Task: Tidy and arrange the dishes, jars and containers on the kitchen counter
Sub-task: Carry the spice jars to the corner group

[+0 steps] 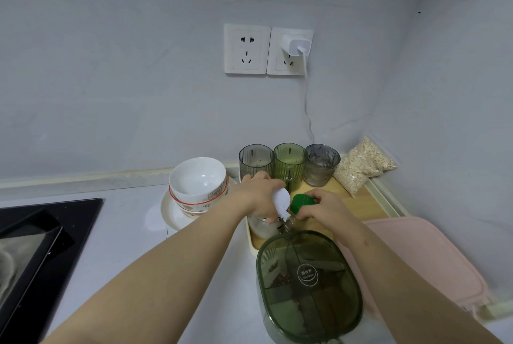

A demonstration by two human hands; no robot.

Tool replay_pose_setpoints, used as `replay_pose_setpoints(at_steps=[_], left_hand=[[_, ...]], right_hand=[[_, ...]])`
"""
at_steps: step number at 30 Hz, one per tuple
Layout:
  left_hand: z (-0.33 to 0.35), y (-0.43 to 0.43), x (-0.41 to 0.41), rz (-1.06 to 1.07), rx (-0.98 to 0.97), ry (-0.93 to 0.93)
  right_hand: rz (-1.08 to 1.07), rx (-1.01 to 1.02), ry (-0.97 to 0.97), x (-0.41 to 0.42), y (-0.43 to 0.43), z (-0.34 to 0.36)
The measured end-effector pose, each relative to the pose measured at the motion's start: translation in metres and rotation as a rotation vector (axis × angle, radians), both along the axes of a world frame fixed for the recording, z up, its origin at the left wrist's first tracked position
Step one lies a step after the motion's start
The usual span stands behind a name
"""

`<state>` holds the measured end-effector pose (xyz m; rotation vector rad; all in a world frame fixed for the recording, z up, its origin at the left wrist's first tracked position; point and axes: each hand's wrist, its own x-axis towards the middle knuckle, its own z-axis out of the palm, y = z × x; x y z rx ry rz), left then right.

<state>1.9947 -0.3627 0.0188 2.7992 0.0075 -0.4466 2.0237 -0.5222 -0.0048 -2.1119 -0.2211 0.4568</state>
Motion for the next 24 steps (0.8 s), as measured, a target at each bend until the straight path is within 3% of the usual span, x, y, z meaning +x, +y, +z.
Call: replay_pose_setpoints(at_steps=[9, 14, 17, 21, 24], left_hand=[[-0.008, 0.008, 0.004, -0.036, 0.004, -0.015], [-0.008, 0.014, 0.006, -0.166, 0.069, -0.057], [-0.013, 0.016, 0.004, -0.145, -0.048, -0.063], [-0.017, 0.018, -0.002, 0.127, -0.42, -0.042], [-0.02, 0.016, 0.0, 0.285, -0.471, -0.056]], right_hand=[[0.092, -0.135, -0.053, -0.001, 0.002, -0.001], [0.096, -0.144, -0.075, -0.004, 0.002, -0.002], [0.097, -0.13, -0.048, -0.004, 0.002, -0.003], [0.102, -0.062, 0.003, -0.002, 0.002, -0.004], [0.058, 0.064, 0.025, -0.001, 0.003, -0.003]])
